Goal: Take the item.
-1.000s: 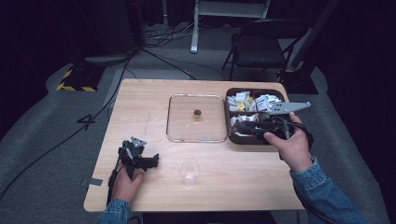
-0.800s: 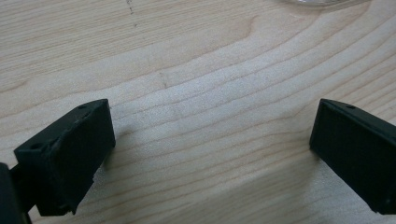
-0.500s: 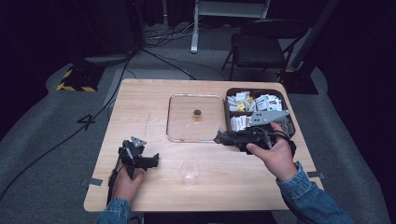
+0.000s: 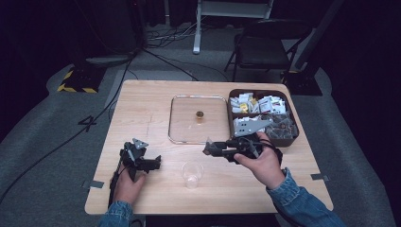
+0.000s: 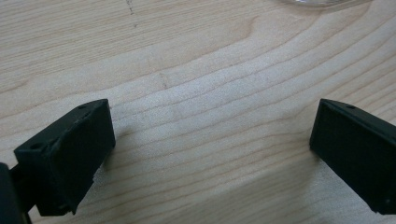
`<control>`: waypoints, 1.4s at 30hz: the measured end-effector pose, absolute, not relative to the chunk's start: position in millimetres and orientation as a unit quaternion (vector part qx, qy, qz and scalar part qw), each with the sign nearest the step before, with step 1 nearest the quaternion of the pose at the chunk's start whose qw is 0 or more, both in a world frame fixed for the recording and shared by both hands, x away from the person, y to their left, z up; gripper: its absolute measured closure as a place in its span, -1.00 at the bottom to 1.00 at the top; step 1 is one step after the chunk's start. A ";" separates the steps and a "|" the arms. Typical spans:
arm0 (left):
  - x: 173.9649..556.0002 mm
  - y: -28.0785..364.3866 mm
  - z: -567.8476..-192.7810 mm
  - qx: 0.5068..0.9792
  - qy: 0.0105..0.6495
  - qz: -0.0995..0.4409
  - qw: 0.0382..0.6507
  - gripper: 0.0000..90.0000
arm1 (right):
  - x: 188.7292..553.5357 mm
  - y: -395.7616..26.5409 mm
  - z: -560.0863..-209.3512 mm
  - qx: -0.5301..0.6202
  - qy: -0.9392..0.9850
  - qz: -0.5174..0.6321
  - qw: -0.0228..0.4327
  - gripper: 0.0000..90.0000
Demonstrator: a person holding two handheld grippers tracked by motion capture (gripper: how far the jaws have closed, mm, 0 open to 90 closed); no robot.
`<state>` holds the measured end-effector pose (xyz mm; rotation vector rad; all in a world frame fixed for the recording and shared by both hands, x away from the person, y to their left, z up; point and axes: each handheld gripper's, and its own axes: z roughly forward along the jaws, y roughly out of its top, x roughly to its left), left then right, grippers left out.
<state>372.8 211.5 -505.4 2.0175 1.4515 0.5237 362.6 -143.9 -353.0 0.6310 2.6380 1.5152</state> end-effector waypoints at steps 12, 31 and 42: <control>372.9 211.3 -505.5 0.758 0.547 0.195 0.297 -0.99 | 358.2 -121.1 -377.6 0.185 0.866 0.464 0.001 0.58; 373.1 211.5 -505.4 0.759 0.546 0.197 0.296 -0.99 | 349.0 -95.7 -402.1 0.155 0.892 0.424 -0.016 0.58; 373.2 211.5 -505.4 0.759 0.546 0.197 0.296 -0.99 | 346.1 -88.0 -412.1 0.150 0.898 0.414 -0.018 0.49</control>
